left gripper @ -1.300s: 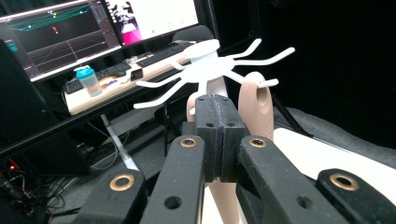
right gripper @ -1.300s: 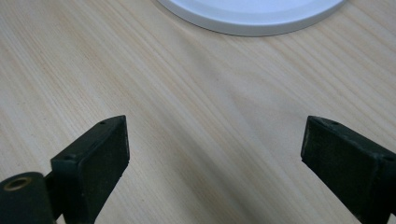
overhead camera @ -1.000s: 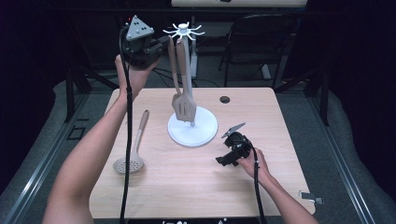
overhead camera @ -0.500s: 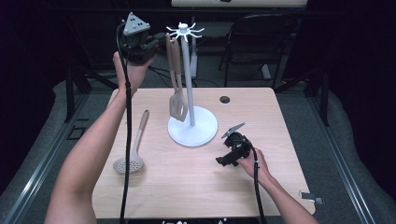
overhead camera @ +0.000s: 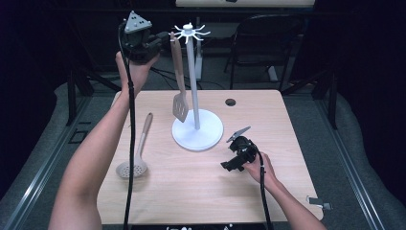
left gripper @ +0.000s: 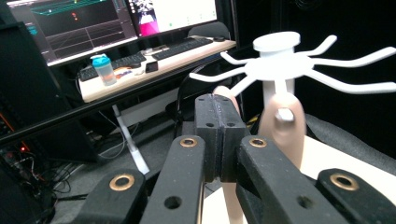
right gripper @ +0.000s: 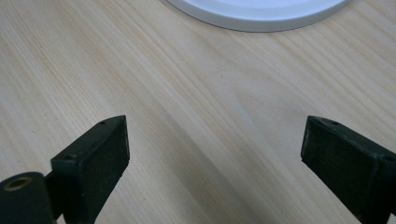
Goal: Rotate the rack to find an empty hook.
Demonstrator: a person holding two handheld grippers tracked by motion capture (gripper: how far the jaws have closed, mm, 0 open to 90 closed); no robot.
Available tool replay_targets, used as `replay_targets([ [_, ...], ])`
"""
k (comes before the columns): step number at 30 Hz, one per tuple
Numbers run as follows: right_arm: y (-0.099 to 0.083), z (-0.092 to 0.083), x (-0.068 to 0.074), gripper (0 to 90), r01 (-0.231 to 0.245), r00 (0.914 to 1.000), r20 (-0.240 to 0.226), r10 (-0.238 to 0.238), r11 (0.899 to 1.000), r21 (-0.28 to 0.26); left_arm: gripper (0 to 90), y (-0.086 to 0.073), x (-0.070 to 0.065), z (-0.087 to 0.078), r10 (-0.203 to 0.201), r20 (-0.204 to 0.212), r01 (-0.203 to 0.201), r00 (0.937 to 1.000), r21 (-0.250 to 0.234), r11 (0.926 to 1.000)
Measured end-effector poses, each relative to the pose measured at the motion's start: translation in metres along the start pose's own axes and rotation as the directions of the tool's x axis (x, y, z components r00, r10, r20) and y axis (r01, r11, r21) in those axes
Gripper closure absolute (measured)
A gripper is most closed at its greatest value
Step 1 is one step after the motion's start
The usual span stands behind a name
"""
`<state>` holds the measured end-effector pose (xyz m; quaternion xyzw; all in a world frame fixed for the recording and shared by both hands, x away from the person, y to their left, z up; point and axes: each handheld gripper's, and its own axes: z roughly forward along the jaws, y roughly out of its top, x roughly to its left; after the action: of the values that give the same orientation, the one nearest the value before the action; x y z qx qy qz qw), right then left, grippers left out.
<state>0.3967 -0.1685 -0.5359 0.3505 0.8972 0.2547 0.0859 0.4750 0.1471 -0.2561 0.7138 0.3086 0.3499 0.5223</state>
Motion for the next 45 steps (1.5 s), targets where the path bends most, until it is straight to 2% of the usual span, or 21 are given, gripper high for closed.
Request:
replay_targets([
  [4, 0.000, -0.001, -0.001, 7.5, 0.002, 1.0000, 0.002, -0.002, 1.000, 0.009, 89.9, -0.005, -0.001, -0.009, 0.003, 0.016, -0.003, 0.9999, -0.007, 1.0000],
  [9, 0.001, 0.000, 0.001, 7.5, -0.009, 1.0000, -0.001, 0.009, 1.000, 0.004, 89.9, -0.007, -0.005, -0.021, 0.001, 0.055, 0.000, 0.9985, -0.023, 0.9997],
  [10, 0.001, 0.001, 0.001, 7.5, -0.010, 0.9999, -0.006, 0.010, 1.000, 0.000, 89.8, -0.007, -0.007, -0.023, 0.007, 0.059, -0.005, 0.9982, -0.028, 0.9996],
  [11, 0.001, 0.001, 0.002, 7.5, -0.015, 0.9998, 0.012, 0.015, 1.000, -0.008, 89.9, -0.007, -0.008, -0.025, 0.010, 0.063, -0.008, 0.9980, -0.029, 0.9996],
  [15, 0.002, 0.001, 0.001, 7.3, -0.012, 0.9999, 0.010, 0.012, 1.000, 0.006, 89.9, -0.004, -0.016, -0.029, 0.035, 0.083, -0.032, 0.9959, -0.035, 0.9989],
  [19, 0.001, 0.001, 0.001, 7.3, -0.010, 0.9999, 0.012, 0.010, 1.000, 0.000, 89.9, -0.001, -0.020, -0.027, 0.055, 0.087, -0.053, 0.9947, -0.029, 0.9982],
  [20, 0.001, 0.001, 0.002, 7.3, -0.023, 0.9996, 0.019, 0.023, 1.000, -0.009, 89.9, -0.001, -0.021, -0.025, 0.056, 0.086, -0.053, 0.9947, -0.031, 0.9981],
  [21, 0.002, -0.001, 0.001, 7.3, -0.009, 0.9997, 0.022, 0.008, 1.000, 0.008, 89.9, -0.001, -0.021, -0.024, 0.053, 0.088, -0.051, 0.9947, -0.029, 0.9983],
  [23, 0.001, 0.001, 0.001, 7.3, -0.015, 0.9999, -0.006, 0.015, 1.000, 0.002, 89.9, 0.000, -0.020, -0.022, 0.052, 0.083, -0.050, 0.9952, -0.026, 0.9984],
  [24, 0.001, 0.000, 0.000, 7.3, -0.009, 1.0000, 0.004, 0.009, 1.000, 0.003, 89.9, 0.000, -0.020, -0.021, 0.048, 0.082, -0.047, 0.9955, -0.024, 0.9986],
  [34, 0.001, 0.001, 0.000, 7.3, -0.011, 0.9999, -0.006, 0.011, 1.000, 0.005, 89.9, 0.000, -0.013, -0.011, 0.029, 0.057, -0.029, 0.9979, -0.004, 0.9996],
  [39, 0.001, 0.001, 0.000, 7.3, -0.005, 1.0000, 0.000, 0.005, 1.000, 0.007, 89.9, -0.002, -0.011, -0.008, 0.015, 0.055, -0.015, 0.9984, -0.002, 0.9999],
  [41, 0.001, 0.000, 0.000, 7.3, -0.002, 0.9999, 0.016, 0.002, 1.000, 0.013, 89.9, -0.002, -0.010, -0.008, 0.011, 0.054, -0.010, 0.9985, -0.004, 0.9999],
  [43, 0.001, 0.001, 0.000, 7.3, -0.007, 1.0000, -0.007, 0.007, 1.000, 0.007, 89.9, -0.004, -0.009, -0.010, 0.005, 0.056, -0.004, 0.9984, -0.013, 0.9999],
  [44, 0.001, 0.000, 0.000, 7.3, -0.002, 0.9998, 0.019, 0.001, 1.000, 0.015, 89.9, -0.005, -0.008, -0.012, 0.001, 0.058, 0.000, 0.9983, -0.015, 0.9999],
  [45, 0.001, 0.001, 0.000, 7.3, -0.006, 1.0000, -0.005, 0.006, 1.000, 0.008, 89.9, -0.006, -0.008, -0.012, -0.004, 0.060, 0.005, 0.9982, -0.015, 0.9999],
])
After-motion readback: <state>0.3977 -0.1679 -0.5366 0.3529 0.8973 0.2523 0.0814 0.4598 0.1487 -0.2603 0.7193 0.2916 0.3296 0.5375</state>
